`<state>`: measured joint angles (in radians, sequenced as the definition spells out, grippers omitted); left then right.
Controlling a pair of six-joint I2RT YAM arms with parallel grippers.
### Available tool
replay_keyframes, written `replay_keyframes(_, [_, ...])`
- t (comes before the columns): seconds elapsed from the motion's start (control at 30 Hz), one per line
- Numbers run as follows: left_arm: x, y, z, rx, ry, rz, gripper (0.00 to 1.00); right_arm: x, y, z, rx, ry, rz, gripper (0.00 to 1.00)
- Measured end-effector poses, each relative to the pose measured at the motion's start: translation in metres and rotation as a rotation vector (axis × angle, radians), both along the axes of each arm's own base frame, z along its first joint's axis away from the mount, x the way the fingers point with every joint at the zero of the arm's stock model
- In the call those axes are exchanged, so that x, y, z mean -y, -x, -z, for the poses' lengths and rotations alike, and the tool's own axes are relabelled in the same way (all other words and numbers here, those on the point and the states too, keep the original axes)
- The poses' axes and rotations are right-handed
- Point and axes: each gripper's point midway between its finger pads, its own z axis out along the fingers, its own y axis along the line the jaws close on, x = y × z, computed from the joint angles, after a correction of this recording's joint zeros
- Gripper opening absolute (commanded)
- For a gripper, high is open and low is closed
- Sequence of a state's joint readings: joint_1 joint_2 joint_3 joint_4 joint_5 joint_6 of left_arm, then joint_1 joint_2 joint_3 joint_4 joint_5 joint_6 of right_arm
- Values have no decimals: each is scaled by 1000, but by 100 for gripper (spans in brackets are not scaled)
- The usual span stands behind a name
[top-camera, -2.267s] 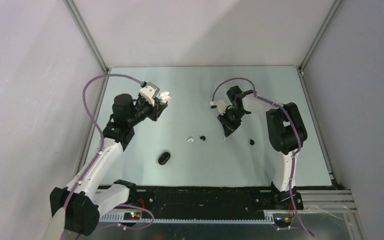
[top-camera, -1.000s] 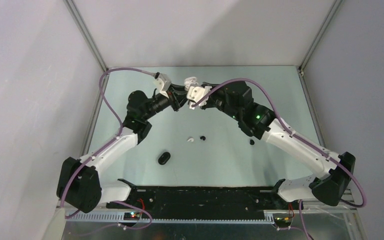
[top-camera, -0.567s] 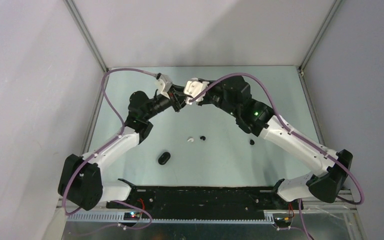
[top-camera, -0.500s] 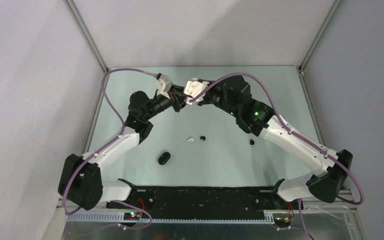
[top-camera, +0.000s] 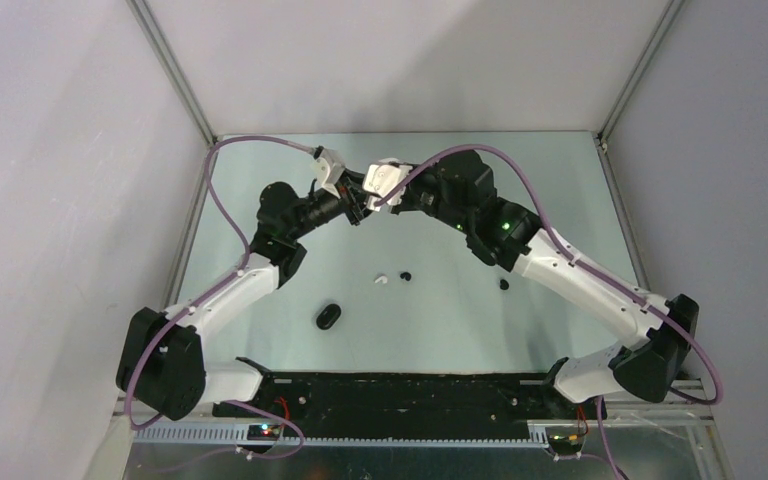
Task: Insert the wireless bluetooth earbuds into the charging case
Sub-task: Place the earbud in the charging case.
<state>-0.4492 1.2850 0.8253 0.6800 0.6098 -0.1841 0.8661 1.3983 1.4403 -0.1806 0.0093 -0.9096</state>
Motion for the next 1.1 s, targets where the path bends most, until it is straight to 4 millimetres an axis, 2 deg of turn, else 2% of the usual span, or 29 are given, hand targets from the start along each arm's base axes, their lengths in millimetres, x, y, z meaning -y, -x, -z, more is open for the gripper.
replay_keyframes(0.2, [1,0,1,-19,7,4,0,-8,2,3,-2,-1,-24,0])
replay_keyframes(0.73, [0,-1,-2,-49,36,-4,0,-10,1,2,30,27,-38,0])
replay_keyframes(0.93, [1,0,-4,-54,48,0,0,-12,3,4,59,60,-60,13])
replay_keyframes(1.03, [1,1,-4,-52,47,3,0,-13,4,4,68,69,-70,31])
replay_keyframes(1.1, [1,1,-4,-51,47,4,0,-14,4,4,71,71,-76,37])
